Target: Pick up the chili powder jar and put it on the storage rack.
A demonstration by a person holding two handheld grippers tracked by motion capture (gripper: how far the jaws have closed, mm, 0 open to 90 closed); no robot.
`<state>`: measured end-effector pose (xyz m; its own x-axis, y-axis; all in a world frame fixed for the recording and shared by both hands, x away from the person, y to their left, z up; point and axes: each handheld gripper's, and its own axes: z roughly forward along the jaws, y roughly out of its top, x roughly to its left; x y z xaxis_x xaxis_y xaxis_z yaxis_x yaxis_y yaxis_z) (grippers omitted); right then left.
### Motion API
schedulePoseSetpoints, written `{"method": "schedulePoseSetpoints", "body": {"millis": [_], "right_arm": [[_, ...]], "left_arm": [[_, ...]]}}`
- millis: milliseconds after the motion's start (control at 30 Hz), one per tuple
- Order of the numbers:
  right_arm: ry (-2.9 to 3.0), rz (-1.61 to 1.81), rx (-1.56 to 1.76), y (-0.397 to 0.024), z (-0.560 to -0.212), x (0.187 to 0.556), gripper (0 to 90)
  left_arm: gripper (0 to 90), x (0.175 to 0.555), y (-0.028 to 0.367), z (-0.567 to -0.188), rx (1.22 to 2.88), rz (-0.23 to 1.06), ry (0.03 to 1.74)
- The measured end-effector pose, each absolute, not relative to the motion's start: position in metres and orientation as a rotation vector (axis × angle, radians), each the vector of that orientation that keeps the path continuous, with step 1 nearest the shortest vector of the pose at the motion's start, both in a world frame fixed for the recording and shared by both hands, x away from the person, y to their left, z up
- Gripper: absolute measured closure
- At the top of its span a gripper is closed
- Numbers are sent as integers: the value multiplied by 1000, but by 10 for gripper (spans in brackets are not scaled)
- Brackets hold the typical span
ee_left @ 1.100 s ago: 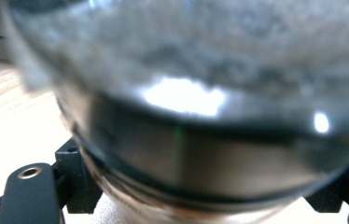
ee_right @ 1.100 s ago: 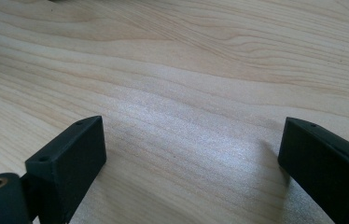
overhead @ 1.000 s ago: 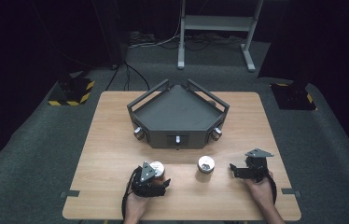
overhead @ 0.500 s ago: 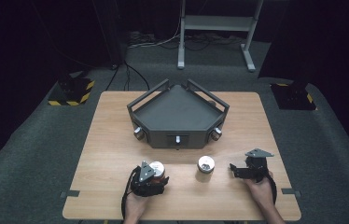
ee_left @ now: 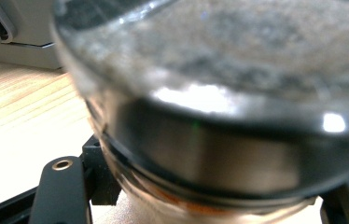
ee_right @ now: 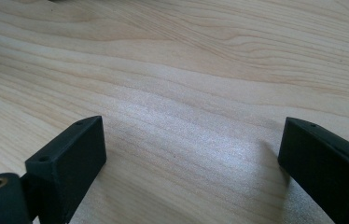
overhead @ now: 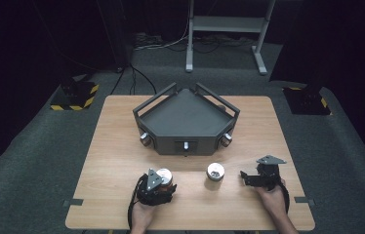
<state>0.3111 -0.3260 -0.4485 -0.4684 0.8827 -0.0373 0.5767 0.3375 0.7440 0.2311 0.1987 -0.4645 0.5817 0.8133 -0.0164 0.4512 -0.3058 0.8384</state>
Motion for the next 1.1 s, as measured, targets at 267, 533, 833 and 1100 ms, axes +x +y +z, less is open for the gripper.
{"method": "schedulePoseSetpoints", "body": {"millis": [267, 533, 833, 1100], "right_arm": [[2169, 940, 1280, -326, -448, 311, 76], [2169, 939, 1280, -326, -448, 311, 76], [2169, 939, 1280, -326, -448, 311, 76], [2169, 940, 1280, -326, -448, 311, 76]], "left_arm": [[303, 233, 201, -464, 1942, 509, 1012], [304, 233, 200, -455, 1942, 523, 996], [304, 238, 201, -441, 1946, 521, 982], [304, 246, 204, -429, 1937, 516, 975]]}}
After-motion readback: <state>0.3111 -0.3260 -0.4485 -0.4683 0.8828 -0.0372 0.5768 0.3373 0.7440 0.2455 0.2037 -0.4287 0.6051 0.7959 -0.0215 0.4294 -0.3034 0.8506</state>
